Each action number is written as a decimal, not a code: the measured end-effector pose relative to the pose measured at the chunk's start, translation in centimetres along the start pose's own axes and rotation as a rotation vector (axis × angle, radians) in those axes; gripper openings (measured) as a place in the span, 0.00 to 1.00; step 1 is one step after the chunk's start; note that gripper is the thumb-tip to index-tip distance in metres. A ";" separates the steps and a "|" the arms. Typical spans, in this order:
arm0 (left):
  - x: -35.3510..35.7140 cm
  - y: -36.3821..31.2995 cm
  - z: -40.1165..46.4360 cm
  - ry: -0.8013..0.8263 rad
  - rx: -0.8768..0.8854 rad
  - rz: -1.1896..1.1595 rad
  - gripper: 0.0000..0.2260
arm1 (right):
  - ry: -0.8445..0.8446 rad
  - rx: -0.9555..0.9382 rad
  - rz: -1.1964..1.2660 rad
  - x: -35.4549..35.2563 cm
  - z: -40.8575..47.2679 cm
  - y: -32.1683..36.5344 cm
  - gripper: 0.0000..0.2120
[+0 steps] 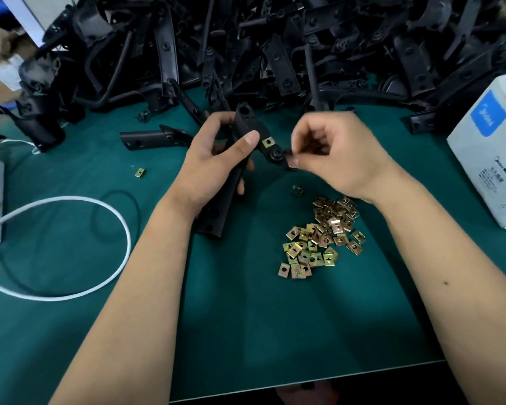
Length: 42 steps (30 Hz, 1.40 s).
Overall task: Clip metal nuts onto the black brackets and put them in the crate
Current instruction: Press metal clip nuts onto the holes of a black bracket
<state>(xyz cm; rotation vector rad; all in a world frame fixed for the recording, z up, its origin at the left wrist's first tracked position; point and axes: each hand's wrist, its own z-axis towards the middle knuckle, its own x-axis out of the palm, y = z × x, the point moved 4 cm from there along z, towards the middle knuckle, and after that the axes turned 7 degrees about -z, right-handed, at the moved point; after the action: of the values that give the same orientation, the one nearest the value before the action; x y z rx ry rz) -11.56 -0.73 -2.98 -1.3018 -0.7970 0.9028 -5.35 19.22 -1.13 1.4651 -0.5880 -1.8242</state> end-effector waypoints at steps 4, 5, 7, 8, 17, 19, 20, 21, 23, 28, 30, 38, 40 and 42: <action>0.8 -0.2 -0.3 0.121 -0.008 -0.018 0.05 | -0.161 0.094 0.230 -0.3 0.0 -0.8 0.06; 1.0 -0.2 -0.3 0.142 -0.014 -0.011 0.05 | -0.173 0.123 0.259 -0.2 -0.1 -0.9 0.05; 1.2 -0.2 -0.4 0.154 -0.019 -0.001 0.06 | -0.204 0.166 0.318 0.2 -0.1 -1.1 0.05; 1.2 -0.3 -0.4 0.154 -0.021 -0.002 0.06 | -0.227 0.181 0.354 0.3 -0.1 -1.1 0.06; 1.4 -0.5 -0.7 0.155 -0.036 0.008 0.06 | -0.241 0.300 0.450 0.9 -0.2 -1.1 0.04; 1.5 -0.6 -0.7 0.156 -0.038 0.014 0.08 | -0.229 0.324 0.497 1.1 -0.2 -1.1 0.04; 1.6 -0.6 -0.7 0.156 -0.038 0.018 0.08 | -0.223 0.331 0.529 1.1 -0.2 -1.0 0.04; 1.6 -0.6 -0.7 0.156 -0.036 0.021 0.08 | -0.223 0.332 0.548 1.2 -0.2 -0.9 0.05; 1.7 -0.7 -0.8 0.154 -0.032 0.022 0.08 | -0.244 0.327 0.544 1.2 -0.2 -0.9 0.05; 1.8 -0.8 -0.9 0.159 -0.037 0.035 0.11 | -0.243 0.306 0.609 1.4 -0.2 -0.6 0.10; 1.9 -0.8 -0.9 0.164 -0.032 0.039 0.11 | -0.247 0.335 0.625 1.6 -0.3 -0.5 0.09; 1.9 -0.5 -0.7 0.190 -0.038 0.056 0.19 | -0.203 0.444 0.853 2.0 -0.6 -0.4 0.04; 1.8 -0.4 -0.6 0.197 -0.039 0.056 0.20 | -0.201 0.459 0.884 2.1 -0.6 -0.4 0.03; 1.8 -0.3 -0.5 0.200 -0.039 0.057 0.20 | -0.212 0.468 0.908 2.2 -0.7 -0.5 0.03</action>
<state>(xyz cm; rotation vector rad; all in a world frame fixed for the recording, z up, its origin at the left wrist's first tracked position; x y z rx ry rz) -10.27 0.60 -2.79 -1.4304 -0.6270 0.7909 -5.04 17.95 -3.05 0.9853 -1.5653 -1.1404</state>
